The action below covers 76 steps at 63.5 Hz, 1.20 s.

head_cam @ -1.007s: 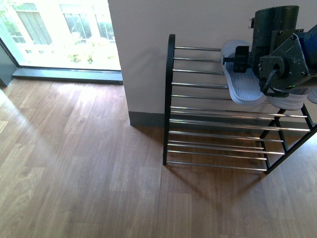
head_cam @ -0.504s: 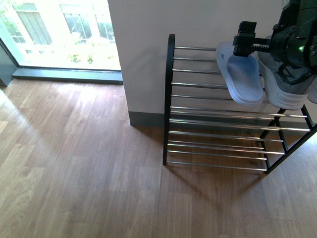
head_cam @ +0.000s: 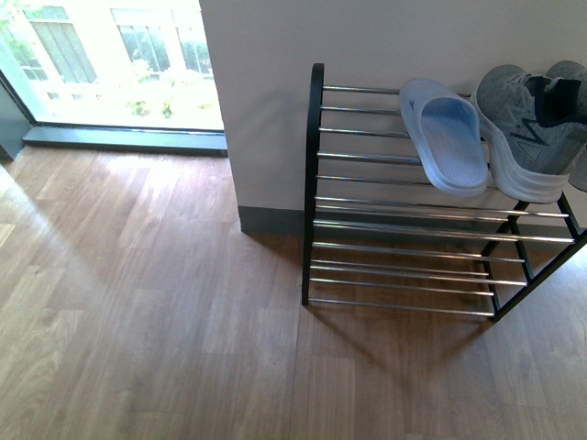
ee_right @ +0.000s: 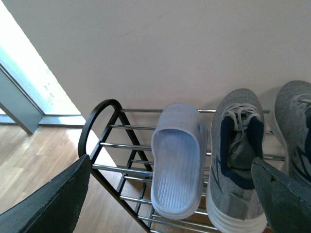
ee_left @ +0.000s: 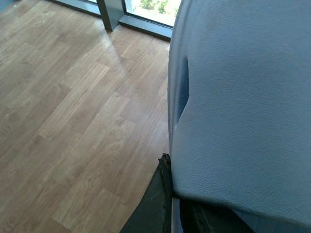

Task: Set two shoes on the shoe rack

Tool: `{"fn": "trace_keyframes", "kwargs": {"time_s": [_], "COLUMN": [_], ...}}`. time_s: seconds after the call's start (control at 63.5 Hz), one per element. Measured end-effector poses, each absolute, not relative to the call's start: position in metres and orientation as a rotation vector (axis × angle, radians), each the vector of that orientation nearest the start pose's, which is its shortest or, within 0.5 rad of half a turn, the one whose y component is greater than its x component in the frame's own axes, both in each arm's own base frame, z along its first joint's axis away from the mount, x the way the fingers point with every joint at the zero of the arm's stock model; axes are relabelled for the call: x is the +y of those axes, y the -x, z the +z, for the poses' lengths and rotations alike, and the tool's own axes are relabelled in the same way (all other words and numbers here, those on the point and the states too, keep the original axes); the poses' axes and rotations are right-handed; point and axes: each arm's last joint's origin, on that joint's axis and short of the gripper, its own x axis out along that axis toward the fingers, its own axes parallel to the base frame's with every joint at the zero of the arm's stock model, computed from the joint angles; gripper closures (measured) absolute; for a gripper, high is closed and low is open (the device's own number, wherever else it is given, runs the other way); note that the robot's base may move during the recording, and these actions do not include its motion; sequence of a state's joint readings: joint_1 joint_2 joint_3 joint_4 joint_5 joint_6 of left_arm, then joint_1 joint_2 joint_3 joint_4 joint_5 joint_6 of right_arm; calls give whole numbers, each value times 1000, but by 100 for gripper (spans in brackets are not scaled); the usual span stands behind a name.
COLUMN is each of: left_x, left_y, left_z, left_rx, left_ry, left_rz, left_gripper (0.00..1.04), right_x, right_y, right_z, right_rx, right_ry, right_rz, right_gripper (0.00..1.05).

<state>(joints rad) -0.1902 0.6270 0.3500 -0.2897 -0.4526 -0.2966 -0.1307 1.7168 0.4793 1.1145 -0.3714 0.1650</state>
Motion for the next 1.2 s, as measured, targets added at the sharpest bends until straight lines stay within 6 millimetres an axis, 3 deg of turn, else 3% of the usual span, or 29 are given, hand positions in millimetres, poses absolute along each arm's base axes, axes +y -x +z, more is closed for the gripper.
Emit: {"fn": "trace_keyframes", "kwargs": {"time_s": [0.079, 0.205, 0.346, 0.614, 0.708, 0.771, 0.913, 1.196], "left_x": [-14, -14, -14, -14, -14, -14, -14, -14], "left_y": [-137, -137, -137, -137, -137, -137, -137, -137], "left_z": [199, 199, 199, 199, 199, 199, 199, 199], "left_rx": [495, 495, 495, 495, 495, 495, 495, 495], "left_ry": [108, 108, 108, 108, 108, 108, 108, 108], "left_rz": [332, 332, 332, 332, 332, 332, 332, 332], "left_gripper": [103, 103, 103, 103, 103, 103, 103, 103], "right_x": [-35, -36, -30, -17, -13, -11, -1, -1], "right_y": [-275, -272, -254, -215, -200, -195, -180, -159], "right_z": [138, 137, 140, 148, 151, 154, 162, 162], "right_rx": [108, 97, 18, 16, 16, 34, 13, 15], "right_ry": [-191, -179, -58, -17, -10, -9, -4, -4], "right_rz": [239, 211, 6, -4, -3, -8, 0, -3], "right_gripper": [9, 10, 33, 73, 94, 103, 103, 103]}}
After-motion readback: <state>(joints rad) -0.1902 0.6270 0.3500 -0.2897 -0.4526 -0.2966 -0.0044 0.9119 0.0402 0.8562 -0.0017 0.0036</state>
